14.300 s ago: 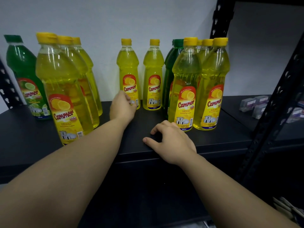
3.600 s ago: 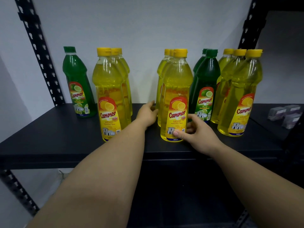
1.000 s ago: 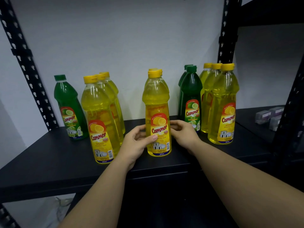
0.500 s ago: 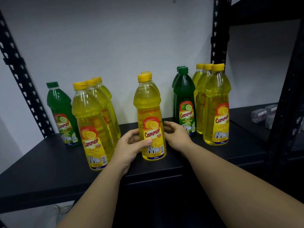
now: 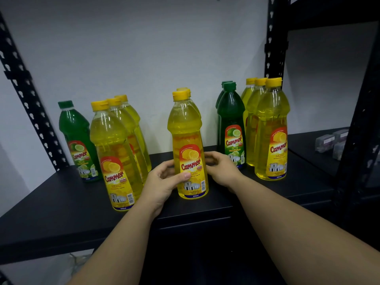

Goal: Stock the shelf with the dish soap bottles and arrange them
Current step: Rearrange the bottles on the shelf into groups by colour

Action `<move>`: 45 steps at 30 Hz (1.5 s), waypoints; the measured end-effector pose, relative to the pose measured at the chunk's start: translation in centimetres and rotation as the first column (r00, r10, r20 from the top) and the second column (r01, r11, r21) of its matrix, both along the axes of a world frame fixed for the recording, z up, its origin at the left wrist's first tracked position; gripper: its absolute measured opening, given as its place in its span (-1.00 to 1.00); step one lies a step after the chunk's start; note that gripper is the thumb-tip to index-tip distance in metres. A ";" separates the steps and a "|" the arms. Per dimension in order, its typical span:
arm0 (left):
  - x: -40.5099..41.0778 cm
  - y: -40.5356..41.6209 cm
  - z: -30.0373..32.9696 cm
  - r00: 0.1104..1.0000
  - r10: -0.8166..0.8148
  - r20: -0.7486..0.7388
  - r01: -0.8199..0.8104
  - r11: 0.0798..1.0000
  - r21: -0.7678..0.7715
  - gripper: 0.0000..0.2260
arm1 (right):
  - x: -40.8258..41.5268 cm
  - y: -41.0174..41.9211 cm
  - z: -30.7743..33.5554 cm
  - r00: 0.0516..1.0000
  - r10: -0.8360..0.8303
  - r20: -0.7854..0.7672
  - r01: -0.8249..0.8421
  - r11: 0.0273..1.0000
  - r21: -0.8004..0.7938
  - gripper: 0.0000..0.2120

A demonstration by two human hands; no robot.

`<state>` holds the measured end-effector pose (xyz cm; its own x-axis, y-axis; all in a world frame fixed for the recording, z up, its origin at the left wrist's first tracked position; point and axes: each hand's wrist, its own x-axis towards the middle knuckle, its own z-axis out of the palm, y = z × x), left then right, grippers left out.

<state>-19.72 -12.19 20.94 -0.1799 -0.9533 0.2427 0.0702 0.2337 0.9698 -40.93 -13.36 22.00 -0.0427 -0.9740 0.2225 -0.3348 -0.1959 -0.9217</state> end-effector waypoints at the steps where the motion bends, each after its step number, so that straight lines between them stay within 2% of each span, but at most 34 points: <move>1: 0.0 0.0 0.0 1.000 -0.008 -0.005 0.008 1.000 0.000 -0.32 | -0.1 0.0 -0.1 1.000 0.015 0.017 -0.015 1.000 0.004 -0.53; 5: 0.0 0.2 -0.1 0.999 -0.046 0.012 0.046 0.999 -0.018 -0.40 | -0.7 0.3 -0.6 0.997 -0.007 0.072 0.003 0.999 0.049 -0.47; 8: -0.1 0.3 -0.1 0.997 -0.070 0.041 0.072 0.996 -0.044 -0.40 | -0.7 0.5 -0.7 0.995 -0.097 0.039 0.096 0.995 0.028 -0.60; 12: -0.2 0.2 -0.1 0.997 -0.058 0.054 0.061 0.996 -0.063 -0.38 | -0.3 1.1 -0.6 0.994 -0.108 0.000 0.108 0.994 0.000 -0.77; 15: -0.3 0.1 -0.2 0.997 -0.031 0.072 0.037 0.996 -0.082 -0.34 | -0.1 1.8 -0.3 0.995 -0.073 0.073 0.072 0.997 0.019 -0.82; 18: -0.3 0.1 -0.3 0.996 -0.004 0.087 0.012 0.995 -0.097 -0.22 | 0.0 3.4 0.1 0.967 0.052 0.251 -0.063 0.997 0.036 -0.69; 22: -0.4 0.0 -0.3 0.993 0.010 0.120 0.004 0.993 -0.119 -0.17 | -0.1 5.3 -0.4 0.969 0.140 0.206 -0.135 0.990 -0.036 -0.39; 26: -0.5 0.0 -0.4 0.985 0.053 0.165 -0.031 0.990 -0.136 -0.11 | 0.0 5.8 -0.1 0.971 0.141 0.191 -0.134 0.990 -0.052 -0.44; 29: -0.6 0.0 -0.5 0.981 0.062 0.186 -0.034 0.988 -0.149 -0.17 | 0.1 6.0 -0.1 0.974 0.143 0.178 -0.139 0.990 -0.033 -0.44; 31: -0.5 0.1 -0.6 0.978 0.062 0.200 -0.032 0.988 -0.150 -0.19 | 0.0 6.0 -0.1 0.980 0.073 0.184 -0.071 0.997 -0.014 -0.41; 33: -0.3 0.2 -0.6 0.970 0.065 0.235 -0.031 0.989 -0.145 -0.22 | -0.3 5.7 0.0 0.975 -0.135 0.177 0.141 0.990 -0.024 -0.48; 35: -0.3 0.3 -0.5 0.964 0.070 0.256 -0.038 0.991 -0.128 -0.27 | -1.0 5.2 0.0 0.913 -0.401 0.077 0.407 0.909 -0.093 -0.60; 37: -0.4 0.2 -0.4 0.963 0.084 0.257 -0.057 0.993 -0.108 -0.28 | -1.6 4.3 0.3 0.820 -0.566 -0.079 0.548 0.818 -0.178 -0.60; 40: -0.4 0.0 -0.4 0.961 0.093 0.261 -0.069 0.993 -0.100 -0.31 | -1.5 2.6 0.7 0.720 -0.664 -0.203 0.621 0.747 -0.240 -0.36; 45: -0.5 -0.1 -0.5 0.965 0.098 0.245 -0.074 0.992 -0.107 -0.26 | 0.1 0.3 0.3 0.609 -0.736 -0.295 0.684 0.676 -0.275 -0.05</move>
<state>-20.20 -12.27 20.45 -0.1645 -0.9423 0.2917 -0.1952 0.3210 0.9267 -40.87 -13.03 22.26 -0.6025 -0.6347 0.4839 -0.7083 0.1459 -0.6907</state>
